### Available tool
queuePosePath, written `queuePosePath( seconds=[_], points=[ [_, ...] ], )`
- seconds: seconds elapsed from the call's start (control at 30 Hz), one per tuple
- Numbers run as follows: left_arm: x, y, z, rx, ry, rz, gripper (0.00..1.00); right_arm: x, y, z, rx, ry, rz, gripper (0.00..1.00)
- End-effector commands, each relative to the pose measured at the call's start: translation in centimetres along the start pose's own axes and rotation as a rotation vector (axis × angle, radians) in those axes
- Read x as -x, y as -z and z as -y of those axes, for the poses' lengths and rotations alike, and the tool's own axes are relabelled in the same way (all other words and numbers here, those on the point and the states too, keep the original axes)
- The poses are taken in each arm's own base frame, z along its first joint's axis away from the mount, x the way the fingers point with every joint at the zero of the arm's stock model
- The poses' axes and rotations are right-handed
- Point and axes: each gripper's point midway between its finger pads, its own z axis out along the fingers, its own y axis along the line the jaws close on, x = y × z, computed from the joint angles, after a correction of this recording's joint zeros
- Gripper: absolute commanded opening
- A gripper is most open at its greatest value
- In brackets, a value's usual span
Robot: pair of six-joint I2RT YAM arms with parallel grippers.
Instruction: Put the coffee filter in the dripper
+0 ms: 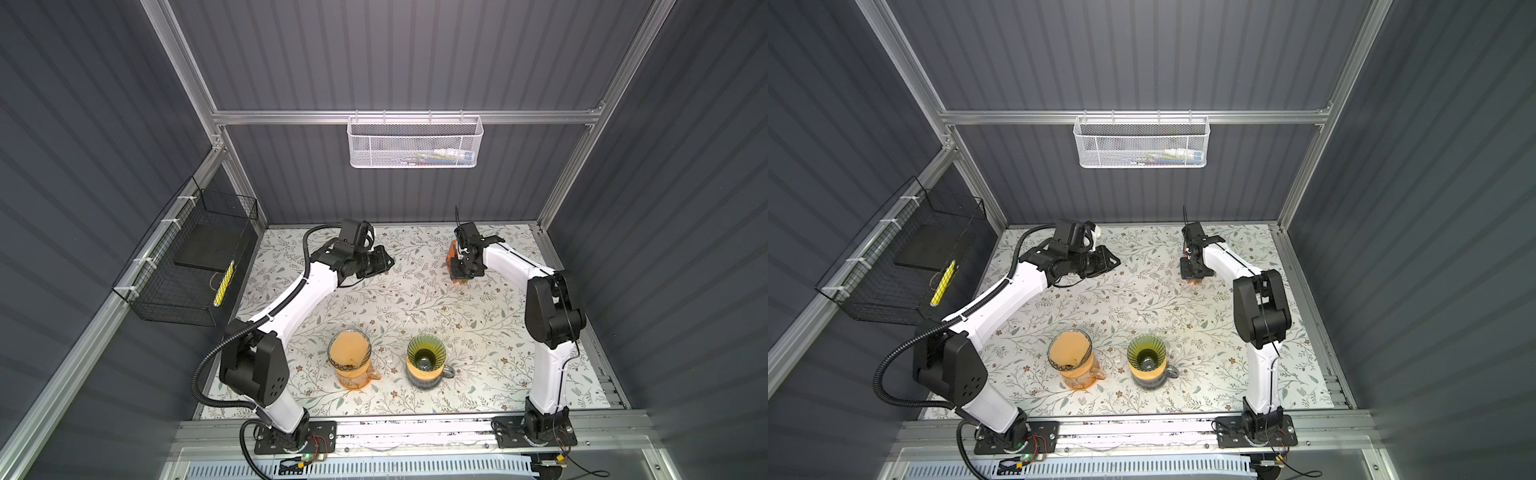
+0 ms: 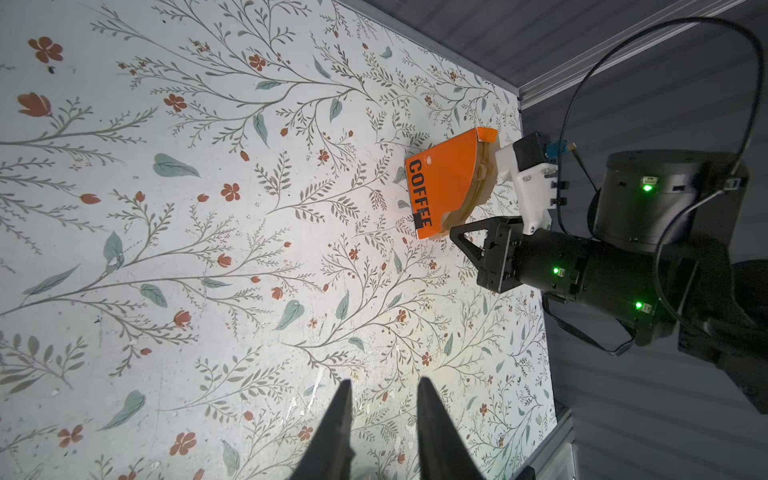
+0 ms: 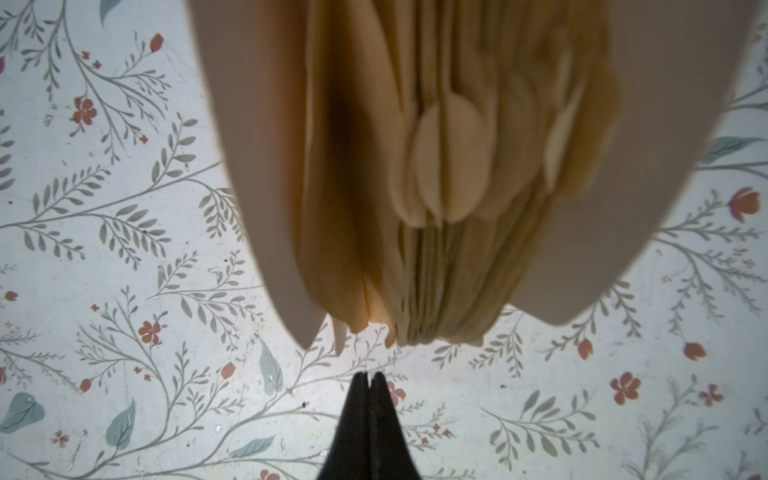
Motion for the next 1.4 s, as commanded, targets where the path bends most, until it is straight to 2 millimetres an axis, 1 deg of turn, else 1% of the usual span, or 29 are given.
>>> queuePosePath(
  seconds=[0.0, 0.03, 0.07, 0.17, 0.43, 0.93, 1.03, 1.2, 1.37],
  points=[
    [0.2, 1.0, 0.4, -0.024, 0.007, 0.013, 0.28, 0.3, 0.8, 0.0, 0.011, -0.014, 0.015, 0.09],
    [0.2, 0.9, 0.4, -0.023, 0.007, 0.012, 0.28, 0.4, 0.8, -0.1, 0.014, -0.011, 0.017, 0.14],
    [0.2, 0.9, 0.4, -0.024, 0.007, 0.013, 0.28, 0.6, 0.8, -0.1, 0.011, -0.009, 0.019, 0.17],
    [0.2, 0.8, 0.4, -0.021, 0.007, 0.011, 0.28, 1.1, 0.5, -0.2, 0.010, -0.003, 0.020, 0.21],
    [0.2, 0.4, 0.1, -0.013, 0.009, 0.003, 0.28, 2.2, -0.3, -0.5, 0.007, 0.009, 0.022, 0.22],
    [0.3, 0.2, 0.1, -0.008, 0.011, 0.001, 0.28, 2.1, -1.2, -0.3, -0.009, 0.017, 0.007, 0.21],
    [0.3, 0.3, 0.1, -0.008, 0.010, 0.001, 0.28, 2.1, -0.9, -0.3, -0.007, 0.013, 0.007, 0.20],
    [0.2, 0.3, 0.1, -0.010, 0.012, 0.001, 0.28, 2.0, 0.3, -0.5, 0.010, 0.002, 0.023, 0.21],
    [0.2, 0.5, 0.2, -0.016, 0.013, 0.005, 0.28, 1.6, 0.7, -0.8, 0.020, 0.004, 0.024, 0.22]
  ],
)
